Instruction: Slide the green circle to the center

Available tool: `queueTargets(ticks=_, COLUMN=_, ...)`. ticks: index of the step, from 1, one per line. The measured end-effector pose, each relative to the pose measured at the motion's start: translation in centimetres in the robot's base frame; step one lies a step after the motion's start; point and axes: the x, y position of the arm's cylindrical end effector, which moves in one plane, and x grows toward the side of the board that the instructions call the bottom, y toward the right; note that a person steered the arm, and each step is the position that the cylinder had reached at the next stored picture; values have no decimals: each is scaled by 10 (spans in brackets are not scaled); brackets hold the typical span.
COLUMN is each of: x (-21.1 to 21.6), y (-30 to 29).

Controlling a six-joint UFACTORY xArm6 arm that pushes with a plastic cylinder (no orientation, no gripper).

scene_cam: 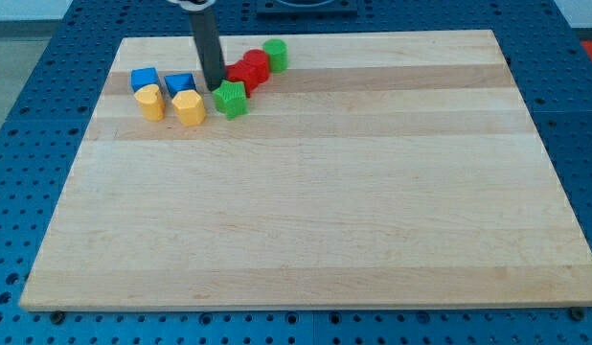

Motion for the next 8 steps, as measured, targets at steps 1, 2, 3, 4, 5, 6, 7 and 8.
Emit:
queueTargets(ticks=1, x=0, y=29)
queueTargets(ticks=2, x=0, y=26)
queueTargets(ticks=3, x=-9, y=-14)
queueTargets(ticks=4, x=-37, y=-14)
queueTargets(ticks=5, x=-56, y=0)
queueTargets(ticks=6, x=-56, y=39)
queueTargets(ticks=7, x=-29, y=42)
queueTargets(ticks=8, x=-12, y=56)
